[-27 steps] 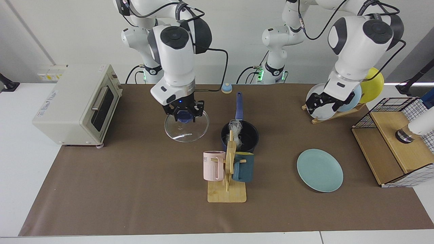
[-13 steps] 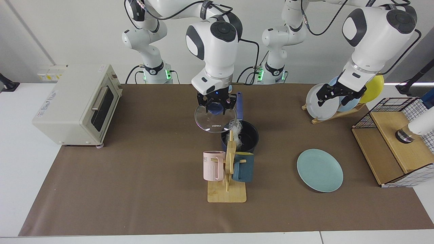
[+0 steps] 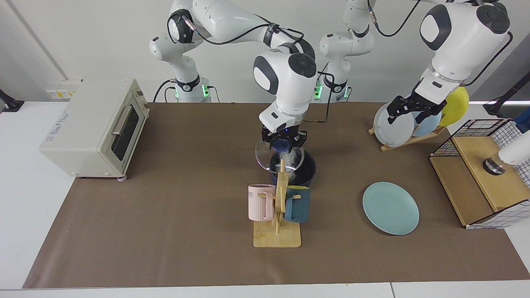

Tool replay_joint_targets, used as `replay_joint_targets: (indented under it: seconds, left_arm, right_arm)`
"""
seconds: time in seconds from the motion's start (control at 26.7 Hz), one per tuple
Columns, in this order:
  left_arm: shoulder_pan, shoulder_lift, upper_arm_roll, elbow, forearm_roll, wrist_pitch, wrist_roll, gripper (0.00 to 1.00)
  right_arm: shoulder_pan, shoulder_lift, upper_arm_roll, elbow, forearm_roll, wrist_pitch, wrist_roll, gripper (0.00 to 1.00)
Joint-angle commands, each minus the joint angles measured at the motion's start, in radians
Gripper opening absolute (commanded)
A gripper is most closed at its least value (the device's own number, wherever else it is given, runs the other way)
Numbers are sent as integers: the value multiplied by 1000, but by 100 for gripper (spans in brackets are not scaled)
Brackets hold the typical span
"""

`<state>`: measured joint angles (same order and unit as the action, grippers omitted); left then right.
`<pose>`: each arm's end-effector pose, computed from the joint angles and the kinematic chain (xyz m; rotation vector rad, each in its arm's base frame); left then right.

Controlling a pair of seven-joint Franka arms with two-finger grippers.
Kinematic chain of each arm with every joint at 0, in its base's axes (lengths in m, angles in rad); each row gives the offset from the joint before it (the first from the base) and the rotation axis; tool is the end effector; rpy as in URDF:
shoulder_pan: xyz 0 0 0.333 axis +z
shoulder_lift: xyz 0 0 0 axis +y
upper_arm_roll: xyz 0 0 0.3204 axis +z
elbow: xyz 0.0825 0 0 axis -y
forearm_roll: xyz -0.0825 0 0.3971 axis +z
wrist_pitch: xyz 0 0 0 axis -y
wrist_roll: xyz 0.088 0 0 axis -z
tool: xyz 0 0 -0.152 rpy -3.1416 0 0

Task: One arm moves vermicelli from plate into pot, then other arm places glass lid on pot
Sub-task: 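Carry the glass lid with the right gripper over the saucepan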

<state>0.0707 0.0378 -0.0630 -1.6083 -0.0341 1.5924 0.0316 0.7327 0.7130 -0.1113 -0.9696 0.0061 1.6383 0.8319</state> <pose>0.5765 -0.0001 0.5461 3.1028 -0.0345 -0.0821 0.5995 0.4619 0.4054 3.0513 -0.2839 0.0223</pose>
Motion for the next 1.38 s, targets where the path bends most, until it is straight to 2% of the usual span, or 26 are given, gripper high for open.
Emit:
replay_joint_targets:
  seconds: [0.0,0.49,1.35]
  left_arm:
    - [-11,-27,23,-36,-12,27,7,100]
    - [-20,-26,14,-33,-3,24,2,100]
    - [-14,-24,14,-33,-3,24,2,100]
  right_arm:
    - [14,43,-10,48,-9,28,36,0]
    - [16,82,-2,45,-8,101,38,0]
    - [14,83,9,38,6,104,35,0]
